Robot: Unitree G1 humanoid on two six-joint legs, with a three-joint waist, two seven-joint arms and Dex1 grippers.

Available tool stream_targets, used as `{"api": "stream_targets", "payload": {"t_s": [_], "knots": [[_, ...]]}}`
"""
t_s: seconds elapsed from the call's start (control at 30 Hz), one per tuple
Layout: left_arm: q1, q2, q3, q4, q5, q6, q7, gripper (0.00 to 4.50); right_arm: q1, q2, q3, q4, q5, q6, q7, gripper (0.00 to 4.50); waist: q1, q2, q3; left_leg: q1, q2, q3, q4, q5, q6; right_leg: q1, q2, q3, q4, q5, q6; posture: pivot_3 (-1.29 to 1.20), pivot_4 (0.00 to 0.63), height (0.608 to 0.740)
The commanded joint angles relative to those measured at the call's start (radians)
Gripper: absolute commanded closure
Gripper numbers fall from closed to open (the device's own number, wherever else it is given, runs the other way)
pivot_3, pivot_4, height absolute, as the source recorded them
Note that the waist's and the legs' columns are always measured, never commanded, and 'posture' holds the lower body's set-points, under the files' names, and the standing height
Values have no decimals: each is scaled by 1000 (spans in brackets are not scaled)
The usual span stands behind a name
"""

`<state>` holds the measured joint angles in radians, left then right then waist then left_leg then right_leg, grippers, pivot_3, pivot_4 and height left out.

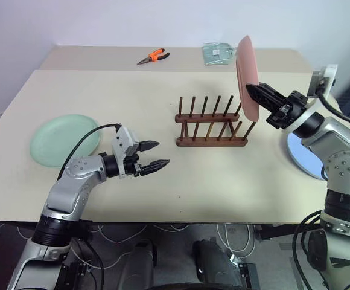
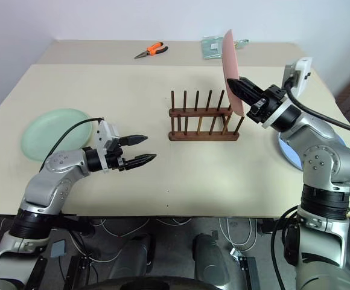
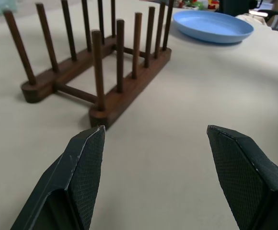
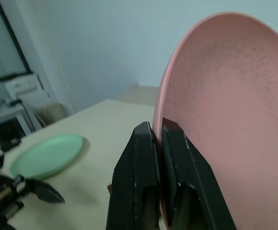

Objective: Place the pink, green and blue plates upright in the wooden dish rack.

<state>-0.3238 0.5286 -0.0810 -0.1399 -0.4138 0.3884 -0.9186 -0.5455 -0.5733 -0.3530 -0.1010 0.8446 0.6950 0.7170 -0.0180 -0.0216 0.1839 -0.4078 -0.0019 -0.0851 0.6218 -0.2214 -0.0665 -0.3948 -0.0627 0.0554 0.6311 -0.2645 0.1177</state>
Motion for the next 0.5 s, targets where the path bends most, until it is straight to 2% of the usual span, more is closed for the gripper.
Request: {"api": "stream_targets", "payload": {"t_s": [0.03, 0.23, 0.5], "knots": [[-6, 1, -3, -35, 1, 2, -2, 1039, -17, -11, -40, -5, 65, 21, 16, 4500, 0, 0, 0, 0, 0, 0, 0, 0, 0, 0, 0, 0, 0, 0, 0, 0, 150, 740], [-11, 1, -11, -27, 3, 4, -4, 1039, 5, -18, -77, 6, 169, 90, 32, 4500, 1, 0, 0, 0, 0, 0, 0, 0, 0, 0, 0, 0, 0, 0, 0, 0, 150, 740], [-11, -9, -25, -20, 16, 0, -3, 1039, -23, -14, -100, 116, 182, 109, 2, 4500, 0, 0, 0, 0, 0, 0, 0, 0, 0, 0, 0, 0, 0, 0, 0, 0, 150, 740]]}}
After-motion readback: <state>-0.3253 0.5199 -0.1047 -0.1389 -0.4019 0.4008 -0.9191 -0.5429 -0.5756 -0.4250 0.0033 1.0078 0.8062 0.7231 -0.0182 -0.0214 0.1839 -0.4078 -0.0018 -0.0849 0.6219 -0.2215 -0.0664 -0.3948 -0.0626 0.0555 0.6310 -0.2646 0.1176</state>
